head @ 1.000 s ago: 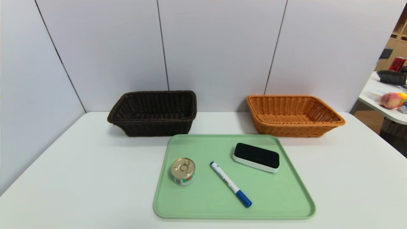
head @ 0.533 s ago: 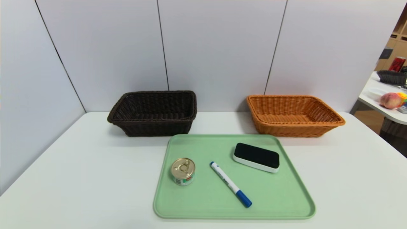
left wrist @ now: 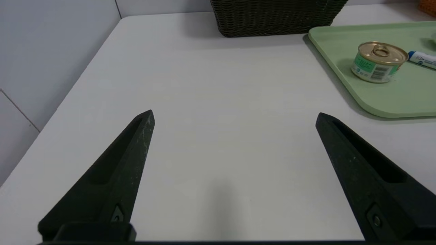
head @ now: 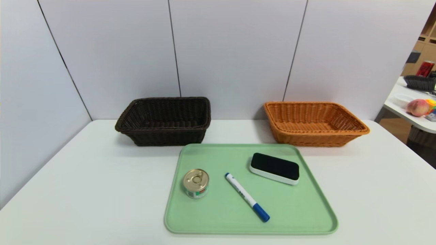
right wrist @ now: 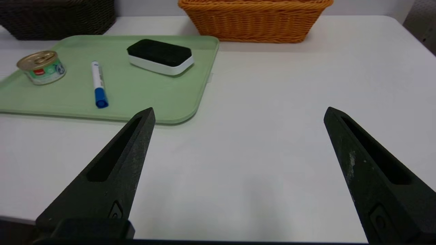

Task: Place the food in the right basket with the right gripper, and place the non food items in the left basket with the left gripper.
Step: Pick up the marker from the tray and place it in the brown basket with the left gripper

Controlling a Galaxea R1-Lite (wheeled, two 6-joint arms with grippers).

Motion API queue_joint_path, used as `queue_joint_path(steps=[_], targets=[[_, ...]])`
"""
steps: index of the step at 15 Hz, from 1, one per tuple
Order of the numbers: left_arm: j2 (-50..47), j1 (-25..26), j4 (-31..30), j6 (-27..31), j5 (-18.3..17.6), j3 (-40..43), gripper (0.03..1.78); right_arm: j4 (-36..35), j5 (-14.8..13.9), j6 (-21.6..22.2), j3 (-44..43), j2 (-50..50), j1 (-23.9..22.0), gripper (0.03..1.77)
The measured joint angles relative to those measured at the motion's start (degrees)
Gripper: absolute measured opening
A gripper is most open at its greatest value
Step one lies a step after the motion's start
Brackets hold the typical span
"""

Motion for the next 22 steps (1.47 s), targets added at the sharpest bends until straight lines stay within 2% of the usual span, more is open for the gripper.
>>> queue_joint_path(steps=[3, 10, 15, 19, 22], targets=[[6.4, 0.0, 4.2, -0.2, -0.2, -7.0, 1.69, 1.2, 0.7, 0.0, -4.9, 5.3, 0.3, 1.71], [30.5, -0.1, 5.6, -0.2, -0.9, -25.0, 1.69, 1.2, 0.8, 0.0, -17.9, 26.1, 1.6, 1.71], [45.5, -0.1, 5.8, -0.2, -6.4, -32.8, 1.69, 0.2, 2.6, -0.1, -22.3, 41.6, 1.7, 1.71], [53.7, -1.8, 5.6, -0.2, -9.5, -35.0, 1.69, -0.2, 6.8, -2.7, -25.0, 50.7, 1.7, 1.71], [58.5, -3.9, 5.2, 0.1, -12.5, -35.6, 1.69, 0.4, 6.9, -4.0, -25.8, 54.2, 2.4, 1.71]])
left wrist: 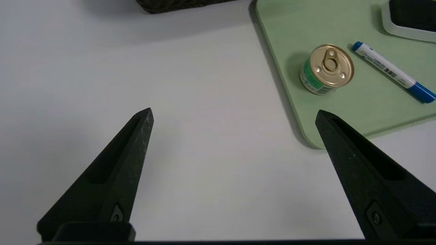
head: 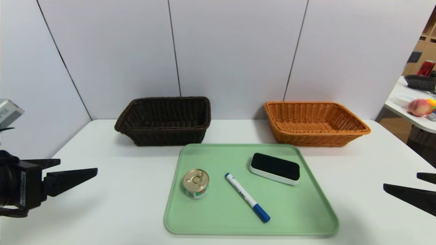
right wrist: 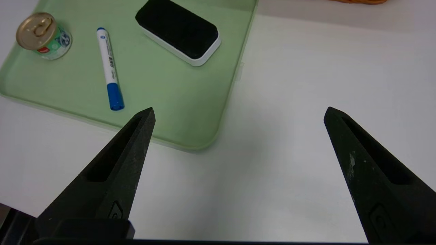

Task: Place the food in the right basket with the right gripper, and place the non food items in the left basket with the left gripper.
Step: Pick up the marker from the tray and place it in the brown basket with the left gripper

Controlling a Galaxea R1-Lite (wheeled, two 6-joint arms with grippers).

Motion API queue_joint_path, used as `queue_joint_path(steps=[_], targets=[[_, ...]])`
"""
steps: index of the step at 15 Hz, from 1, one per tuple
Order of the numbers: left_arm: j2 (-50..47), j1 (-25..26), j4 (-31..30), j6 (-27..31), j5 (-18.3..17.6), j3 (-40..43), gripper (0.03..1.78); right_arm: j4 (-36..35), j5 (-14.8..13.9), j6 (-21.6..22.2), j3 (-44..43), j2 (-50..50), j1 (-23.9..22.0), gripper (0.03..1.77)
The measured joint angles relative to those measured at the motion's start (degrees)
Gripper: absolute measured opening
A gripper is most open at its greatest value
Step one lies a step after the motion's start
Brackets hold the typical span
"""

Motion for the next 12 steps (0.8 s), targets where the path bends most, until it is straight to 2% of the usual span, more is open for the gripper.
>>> queue_joint_path(steps=[2, 6, 10, 12], targets=[[3.1, -1.1, -0.1, 0.3, -2.1, -0.6, 1.69, 0.0, 0.1, -0.1, 0.5, 1.4, 0.3, 1.71], [8.4, -4.4, -2.8, -0.2, -2.2, -0.9, 1.69, -0.2, 0.3, -0.1, 1.5, 2.9, 0.7, 1.71], [13.7, -13.3, -4.0, -3.7, -1.6, -3.6, 1.69, -0.4, 0.4, -0.2, 1.4, 5.2, 0.7, 1.71], [17.4, -17.7, -4.1, -5.9, 0.5, -6.8, 1.69, -0.5, 0.5, -0.2, 1.7, 6.6, 0.8, 1.71]])
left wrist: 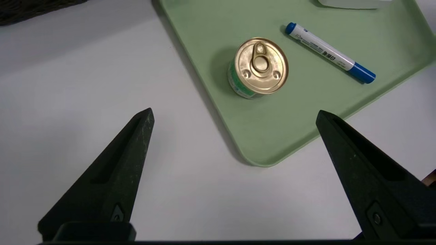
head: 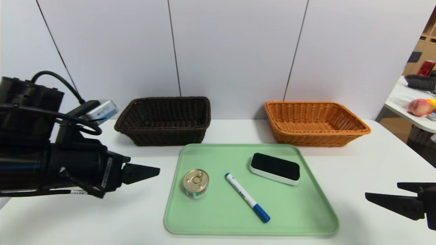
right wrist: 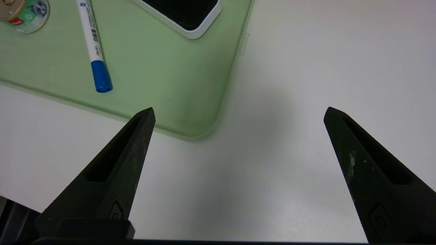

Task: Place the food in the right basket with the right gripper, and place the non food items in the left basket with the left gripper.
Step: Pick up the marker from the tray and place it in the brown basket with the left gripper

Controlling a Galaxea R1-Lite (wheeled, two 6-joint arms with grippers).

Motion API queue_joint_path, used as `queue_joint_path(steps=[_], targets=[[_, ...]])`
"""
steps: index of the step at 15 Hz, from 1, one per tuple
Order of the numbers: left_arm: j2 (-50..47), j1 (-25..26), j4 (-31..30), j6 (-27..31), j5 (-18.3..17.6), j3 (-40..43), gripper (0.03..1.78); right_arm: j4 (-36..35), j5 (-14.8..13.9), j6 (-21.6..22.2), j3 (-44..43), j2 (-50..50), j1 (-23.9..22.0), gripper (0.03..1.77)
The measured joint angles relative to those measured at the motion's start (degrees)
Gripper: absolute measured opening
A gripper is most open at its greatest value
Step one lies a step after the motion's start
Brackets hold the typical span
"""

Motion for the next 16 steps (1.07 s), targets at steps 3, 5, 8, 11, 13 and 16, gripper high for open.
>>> queue_joint_path(steps=[3, 5, 8, 11, 13, 16], targets=[[5.9, -6.8, 0.0, -3.1, 4.9, -4.8, 1.69, -0.6, 0.0, 0.1, 0.5, 2.1, 0.0, 1.71], [9.6, -11.1, 0.2, -6.0, 8.0, -8.1, 1.69, -0.8, 0.3, 0.1, 0.6, 3.0, 0.0, 1.71], [14.3, -18.1, 0.4, -11.0, 12.9, -12.1, 1.69, -0.8, 0.5, 0.2, 0.8, 4.1, 0.0, 1.71], [19.3, -24.3, 1.1, -16.4, 18.1, -15.9, 1.69, -0.8, 0.5, 0.2, 1.0, 4.5, 0.0, 1.71], [23.0, -27.5, 1.4, -19.0, 21.4, -19.0, 1.69, -1.5, 0.5, 0.4, 1.2, 4.7, 0.0, 1.71], [27.0, -31.2, 3.1, -21.1, 22.9, -23.1, 1.69, -4.6, 0.5, 0.5, 3.2, 4.9, 0.0, 1.71]])
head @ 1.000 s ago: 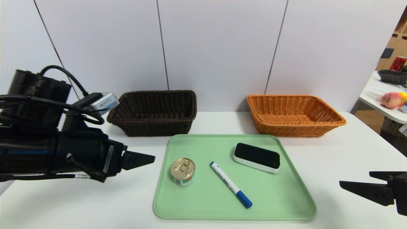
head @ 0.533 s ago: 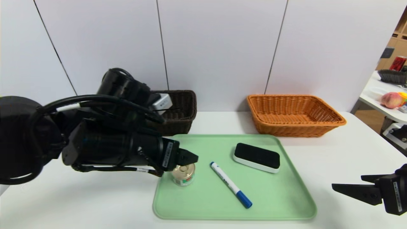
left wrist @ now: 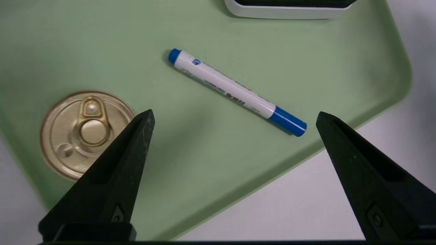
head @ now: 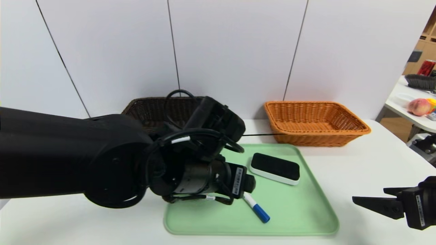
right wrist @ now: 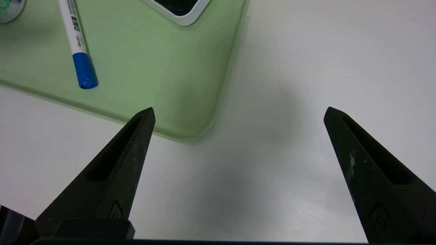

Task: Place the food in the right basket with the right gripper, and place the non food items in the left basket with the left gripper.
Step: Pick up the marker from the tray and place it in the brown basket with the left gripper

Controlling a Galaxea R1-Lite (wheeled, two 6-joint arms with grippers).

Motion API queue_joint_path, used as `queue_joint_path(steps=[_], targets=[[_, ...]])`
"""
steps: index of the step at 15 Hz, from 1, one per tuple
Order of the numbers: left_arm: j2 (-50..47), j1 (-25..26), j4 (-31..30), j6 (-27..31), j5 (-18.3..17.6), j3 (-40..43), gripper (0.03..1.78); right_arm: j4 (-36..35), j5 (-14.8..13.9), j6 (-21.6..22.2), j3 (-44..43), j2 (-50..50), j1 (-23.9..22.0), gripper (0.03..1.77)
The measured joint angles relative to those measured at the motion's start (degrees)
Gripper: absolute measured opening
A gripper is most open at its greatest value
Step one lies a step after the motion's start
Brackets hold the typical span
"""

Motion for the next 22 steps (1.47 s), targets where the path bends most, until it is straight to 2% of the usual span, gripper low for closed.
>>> queue_joint_path(steps=[5, 13, 16, 18, 22], targets=[[6.6, -4.0, 6.4, -3.8, 5.8, -8.7, 1.69, -2.4, 0.0, 0.2, 2.0, 0.1, 0.0, 1.71], [13.1, -7.2, 19.6, -12.9, 7.2, -22.1, 1.69, -2.6, -0.1, 0.2, 1.8, -0.2, 0.0, 1.71], [16.8, -7.7, 27.5, -17.8, 12.2, -30.3, 1.69, -3.0, -0.1, 0.2, 2.1, -0.3, 0.0, 1.71], [19.2, -7.9, 33.2, -20.5, 13.9, -34.9, 1.69, -3.0, -0.1, 0.2, 2.1, -0.3, 0.0, 1.71], [22.3, -7.9, 34.4, -23.3, 14.4, -36.9, 1.69, -3.0, -0.1, 0.3, 2.4, -0.3, -0.1, 1.71]])
